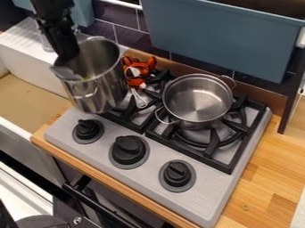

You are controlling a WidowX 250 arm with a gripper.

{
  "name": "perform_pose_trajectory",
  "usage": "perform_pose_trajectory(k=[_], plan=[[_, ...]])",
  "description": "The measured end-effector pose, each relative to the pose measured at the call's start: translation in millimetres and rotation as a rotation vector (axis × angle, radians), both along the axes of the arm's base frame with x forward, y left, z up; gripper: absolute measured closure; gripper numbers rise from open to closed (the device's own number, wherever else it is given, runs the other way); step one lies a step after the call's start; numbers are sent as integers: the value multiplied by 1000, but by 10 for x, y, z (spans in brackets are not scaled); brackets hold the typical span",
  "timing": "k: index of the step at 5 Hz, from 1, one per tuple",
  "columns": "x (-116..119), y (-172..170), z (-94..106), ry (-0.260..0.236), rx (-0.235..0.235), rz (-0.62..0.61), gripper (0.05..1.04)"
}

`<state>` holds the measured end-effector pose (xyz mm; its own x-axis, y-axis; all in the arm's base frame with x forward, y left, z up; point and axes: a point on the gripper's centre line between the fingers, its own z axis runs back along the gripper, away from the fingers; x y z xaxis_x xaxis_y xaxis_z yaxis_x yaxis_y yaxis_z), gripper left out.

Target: Move the silver pot to the lower left side of the burner

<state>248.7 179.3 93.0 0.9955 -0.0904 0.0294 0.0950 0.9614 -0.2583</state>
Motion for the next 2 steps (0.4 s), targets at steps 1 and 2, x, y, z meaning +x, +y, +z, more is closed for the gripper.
perform_pose_trajectory(k=[1,2], plan=[[-32,-128,-175,0,-57,14,1030],[-47,-238,-212,16,-98,23,1030]])
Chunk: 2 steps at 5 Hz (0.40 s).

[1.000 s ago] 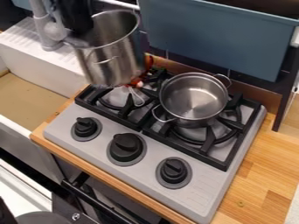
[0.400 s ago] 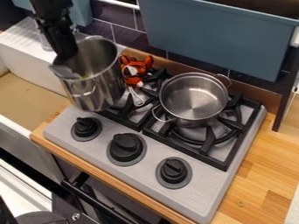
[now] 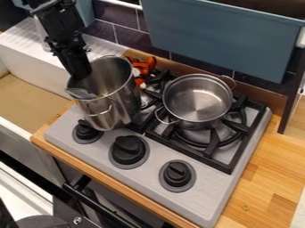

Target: Move the silver pot to the lower left side of the burner

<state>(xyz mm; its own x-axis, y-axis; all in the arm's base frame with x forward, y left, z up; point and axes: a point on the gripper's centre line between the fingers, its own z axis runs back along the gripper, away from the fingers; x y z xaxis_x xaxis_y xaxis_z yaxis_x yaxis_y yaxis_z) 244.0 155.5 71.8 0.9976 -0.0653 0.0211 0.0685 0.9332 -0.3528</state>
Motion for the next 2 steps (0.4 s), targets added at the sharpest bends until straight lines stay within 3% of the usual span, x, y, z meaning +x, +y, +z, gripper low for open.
perform_pose_trajectory(k=[2], plan=[[6,-74,-73,29,20,20,1030]])
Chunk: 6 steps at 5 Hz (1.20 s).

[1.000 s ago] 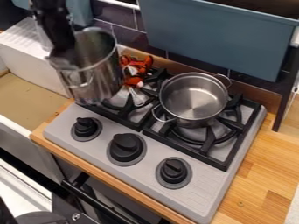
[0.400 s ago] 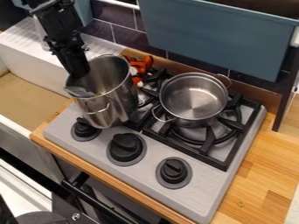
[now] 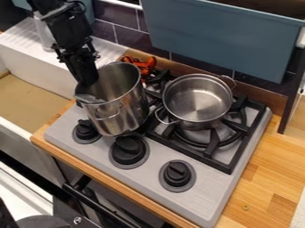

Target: Move the silver pot to the lower left side of the burner

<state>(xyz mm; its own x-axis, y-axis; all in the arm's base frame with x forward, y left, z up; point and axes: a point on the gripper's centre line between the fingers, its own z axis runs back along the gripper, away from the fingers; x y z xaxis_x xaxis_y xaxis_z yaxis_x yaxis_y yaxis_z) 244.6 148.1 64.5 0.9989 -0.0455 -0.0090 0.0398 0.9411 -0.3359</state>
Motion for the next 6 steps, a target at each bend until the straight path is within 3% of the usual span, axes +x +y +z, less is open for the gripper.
perform_pose_trajectory(k=[1,2,5,6], plan=[[-5,7,-3,16,26,-4,1017],[6,-16,-4,35,43,3,883],[55,-9,184,32,66,3,112],[76,-6,229,25,57,-1,86]])
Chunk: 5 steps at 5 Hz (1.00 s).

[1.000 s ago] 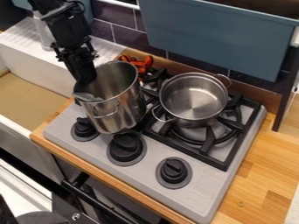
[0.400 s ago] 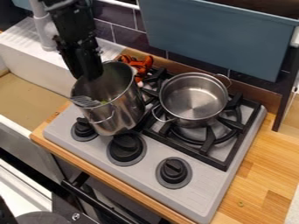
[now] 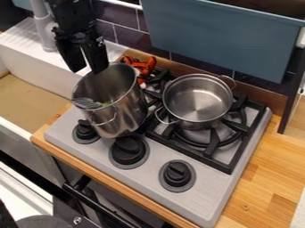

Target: Move the silver pot to the lower left side of the burner

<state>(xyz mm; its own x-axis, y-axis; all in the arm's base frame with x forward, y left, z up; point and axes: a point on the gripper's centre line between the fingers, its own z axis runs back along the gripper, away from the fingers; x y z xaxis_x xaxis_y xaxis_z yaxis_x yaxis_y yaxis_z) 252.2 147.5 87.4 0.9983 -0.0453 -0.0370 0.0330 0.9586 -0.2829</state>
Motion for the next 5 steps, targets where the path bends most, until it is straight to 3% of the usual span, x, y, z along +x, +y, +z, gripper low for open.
perform_pose_trajectory(k=[1,2,5], plan=[[12,12,43,-7,-12,3,86],[50,73,157,-75,27,40,86],[71,83,249,-73,38,38,86]])
